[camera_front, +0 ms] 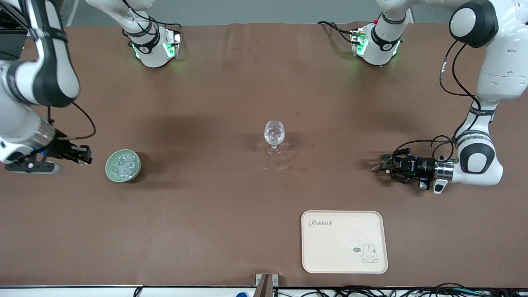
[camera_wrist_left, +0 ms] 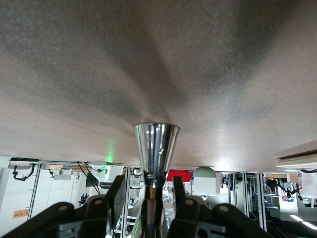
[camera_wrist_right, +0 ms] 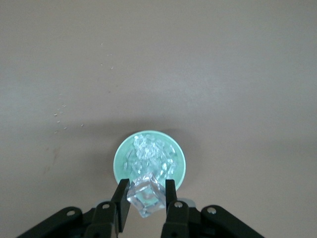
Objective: Pour wine and add ice with both arms
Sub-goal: 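Carry the metal jigger with the left gripper to the wine glass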
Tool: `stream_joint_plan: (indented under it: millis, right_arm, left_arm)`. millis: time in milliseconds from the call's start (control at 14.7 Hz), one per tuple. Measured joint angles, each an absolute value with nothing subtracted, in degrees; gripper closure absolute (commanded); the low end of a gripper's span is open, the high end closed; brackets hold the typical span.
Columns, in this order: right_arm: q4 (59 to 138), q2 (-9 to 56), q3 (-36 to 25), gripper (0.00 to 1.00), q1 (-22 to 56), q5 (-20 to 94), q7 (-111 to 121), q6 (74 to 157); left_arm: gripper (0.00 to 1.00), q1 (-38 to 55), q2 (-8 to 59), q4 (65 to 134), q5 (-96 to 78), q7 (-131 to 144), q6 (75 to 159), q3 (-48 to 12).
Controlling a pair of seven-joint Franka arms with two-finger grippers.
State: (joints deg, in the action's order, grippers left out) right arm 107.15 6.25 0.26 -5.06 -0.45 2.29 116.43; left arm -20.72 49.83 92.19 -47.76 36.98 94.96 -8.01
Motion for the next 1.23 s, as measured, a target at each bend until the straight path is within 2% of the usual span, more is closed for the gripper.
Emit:
stream_joint_plan:
  millis: [204, 477, 613, 817, 1226]
  right_arm:
    - [98.3, 3.4, 0.1, 0.92, -5.3, -0.5, 2.3, 102.5]
    - [88.2, 2.7, 0.0, 0.94, -5.6, -0.5, 2.3, 89.4]
    - [87.3, 1.3, 0.1, 0.94, -5.6, -0.5, 2.3, 86.5]
    - [89.9, -2.5, 0.6, 0.95, -5.5, -0.5, 2.3, 85.4]
    - [94.4, -5.3, 1.2, 0.96, -2.1, -0.4, 0.5, 85.6]
  left_arm:
    - [0.69, -20.7, 50.1, 92.3, -47.9, 37.0, 95.0, -8.0]
    - [0.80, -20.7, 50.4, 92.3, -48.1, 36.9, 95.0, -8.0]
    - [0.85, -20.7, 50.4, 92.2, -48.3, 36.9, 94.6, -8.0]
    - [0.99, -20.8, 50.4, 92.0, -48.5, 36.9, 94.2, -8.1]
    - [1.00, -20.7, 50.4, 91.7, -48.5, 35.1, 94.2, -9.0]
